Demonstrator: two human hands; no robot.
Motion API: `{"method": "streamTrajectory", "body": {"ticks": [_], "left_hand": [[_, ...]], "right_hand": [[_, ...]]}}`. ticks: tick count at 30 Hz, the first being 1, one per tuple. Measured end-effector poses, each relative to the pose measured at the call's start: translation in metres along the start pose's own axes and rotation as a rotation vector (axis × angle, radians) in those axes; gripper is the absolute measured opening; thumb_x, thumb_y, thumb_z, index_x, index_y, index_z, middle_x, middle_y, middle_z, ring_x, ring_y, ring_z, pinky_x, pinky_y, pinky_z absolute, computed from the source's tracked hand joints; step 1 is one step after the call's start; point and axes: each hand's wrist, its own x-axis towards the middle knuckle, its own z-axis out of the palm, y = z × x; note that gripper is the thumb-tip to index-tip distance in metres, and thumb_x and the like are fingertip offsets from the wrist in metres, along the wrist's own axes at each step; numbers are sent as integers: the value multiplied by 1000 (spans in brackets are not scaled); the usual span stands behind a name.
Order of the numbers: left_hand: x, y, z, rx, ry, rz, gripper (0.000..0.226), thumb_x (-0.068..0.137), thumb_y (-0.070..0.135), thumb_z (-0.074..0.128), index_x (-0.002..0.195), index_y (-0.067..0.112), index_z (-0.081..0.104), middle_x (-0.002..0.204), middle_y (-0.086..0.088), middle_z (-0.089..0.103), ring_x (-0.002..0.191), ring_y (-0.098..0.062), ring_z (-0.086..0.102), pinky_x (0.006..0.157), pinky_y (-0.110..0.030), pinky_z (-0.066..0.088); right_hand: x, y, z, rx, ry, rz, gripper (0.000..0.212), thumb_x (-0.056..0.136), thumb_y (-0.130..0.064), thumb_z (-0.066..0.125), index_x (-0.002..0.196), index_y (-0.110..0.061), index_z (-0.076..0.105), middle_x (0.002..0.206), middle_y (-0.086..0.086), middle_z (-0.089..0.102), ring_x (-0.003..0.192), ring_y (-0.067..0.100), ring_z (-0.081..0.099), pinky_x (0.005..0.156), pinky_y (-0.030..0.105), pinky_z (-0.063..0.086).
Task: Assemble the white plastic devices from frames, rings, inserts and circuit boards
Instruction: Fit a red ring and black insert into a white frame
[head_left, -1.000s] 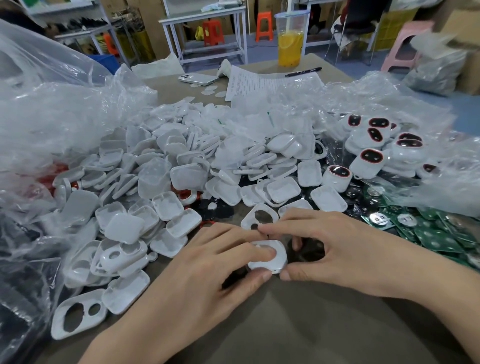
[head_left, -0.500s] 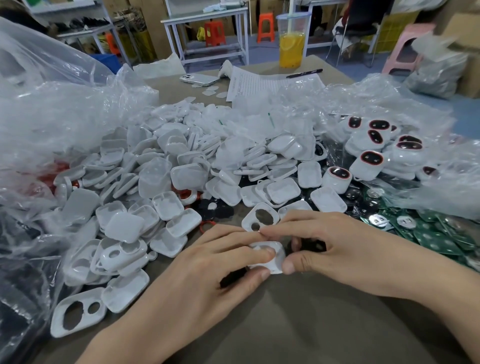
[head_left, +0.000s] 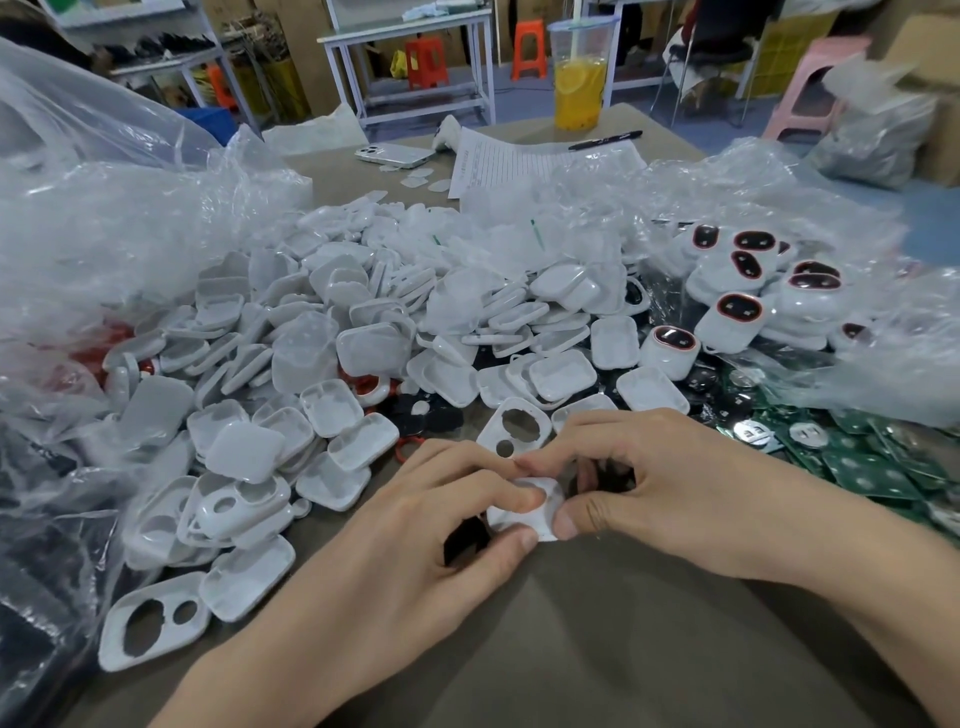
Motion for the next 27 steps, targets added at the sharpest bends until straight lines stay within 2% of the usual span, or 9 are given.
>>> {"method": "streamTrajectory", "body": {"ticks": [6, 11, 15, 20, 23, 27], "left_hand": [[2, -3, 2, -43, -19, -33, 22, 92, 49, 59, 109, 42, 70, 116, 28, 59, 118, -6, 54, 94, -17, 40], [3, -4, 2, -131, -43, -49, 24, 91, 45, 65, 114, 51, 70, 114, 20, 61, 117, -10, 53, 93, -13, 40], [5, -3, 3, -172, -41, -77, 28, 88, 37, 69, 110, 54, 70, 112, 20, 60, 116, -10, 53, 92, -14, 41], [5, -1, 4, -183, -38, -82, 28, 87, 37, 68, 110, 53, 71, 109, 21, 59, 114, -9, 53, 91, -11, 39], [5, -2, 4, -179, -38, -70, 26, 89, 34, 70, 109, 51, 74, 108, 19, 59, 114, -11, 52, 91, -11, 39], [5, -4, 5, -146, -40, -39, 25, 92, 37, 67, 109, 55, 71, 111, 20, 60, 119, -10, 49, 96, -7, 32]], "right_hand": [[2, 0, 0, 45, -3, 16, 33, 81, -40, 78, 112, -47, 69, 103, -29, 58, 94, -3, 57, 79, 9, 41], [4, 0, 1, 35, -6, 15, 33, 82, -41, 78, 113, -46, 67, 105, -27, 57, 95, -1, 57, 81, 16, 45], [3, -2, 1, 33, -6, 5, 30, 83, -37, 78, 111, -42, 68, 104, -31, 56, 93, -1, 55, 80, 10, 41], [2, -3, 1, 15, -26, -1, 25, 85, -34, 76, 107, -41, 66, 107, -39, 54, 92, -1, 54, 78, 9, 40], [2, -4, 1, 50, -58, -3, 25, 87, -33, 75, 104, -45, 61, 109, -35, 56, 92, 0, 53, 78, 11, 40], [4, -2, 0, 86, -145, 51, 36, 90, -33, 72, 113, -48, 50, 105, -30, 58, 87, -3, 52, 79, 18, 43]]}}
